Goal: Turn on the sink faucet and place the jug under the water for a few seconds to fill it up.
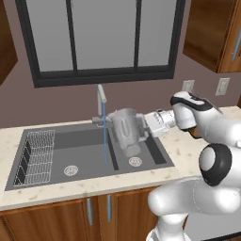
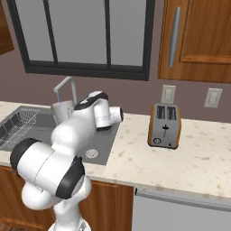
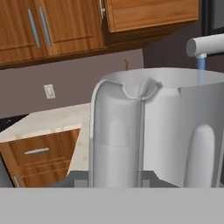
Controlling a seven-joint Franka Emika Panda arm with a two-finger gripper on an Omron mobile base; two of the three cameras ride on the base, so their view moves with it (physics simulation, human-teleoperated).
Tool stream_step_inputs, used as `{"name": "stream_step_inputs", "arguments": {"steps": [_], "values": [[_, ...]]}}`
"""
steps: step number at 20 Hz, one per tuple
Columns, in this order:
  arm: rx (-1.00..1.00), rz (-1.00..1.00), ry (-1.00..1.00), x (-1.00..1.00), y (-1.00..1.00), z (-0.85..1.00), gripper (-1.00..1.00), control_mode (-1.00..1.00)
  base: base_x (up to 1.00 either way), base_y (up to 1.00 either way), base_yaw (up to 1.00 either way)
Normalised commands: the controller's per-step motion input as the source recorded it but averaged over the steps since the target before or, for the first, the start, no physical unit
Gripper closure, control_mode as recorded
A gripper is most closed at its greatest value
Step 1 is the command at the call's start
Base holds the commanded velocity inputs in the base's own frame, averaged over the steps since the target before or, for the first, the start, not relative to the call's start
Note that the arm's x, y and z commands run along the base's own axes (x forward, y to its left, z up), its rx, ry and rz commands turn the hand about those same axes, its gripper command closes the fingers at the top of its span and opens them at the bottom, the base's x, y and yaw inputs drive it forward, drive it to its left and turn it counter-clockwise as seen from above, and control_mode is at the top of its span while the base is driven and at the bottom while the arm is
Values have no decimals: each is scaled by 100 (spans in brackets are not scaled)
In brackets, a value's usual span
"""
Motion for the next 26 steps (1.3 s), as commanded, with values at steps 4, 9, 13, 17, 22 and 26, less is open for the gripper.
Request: {"name": "stream_step_inputs", "arguments": {"steps": [4,9,13,17,22,26], "values": [[0,13,0,33,10,0,100,-100,0,0,0],[0,12,0,25,7,-9,100,-100,0,0,0],[0,10,0,26,7,-10,100,-100,0,0,0],[0,8,0,28,6,-2,100,-100,0,0,0],[0,2,0,30,19,0,100,-100,0,0,0],[0,0,0,33,28,-3,100,-100,0,0,0]]}}
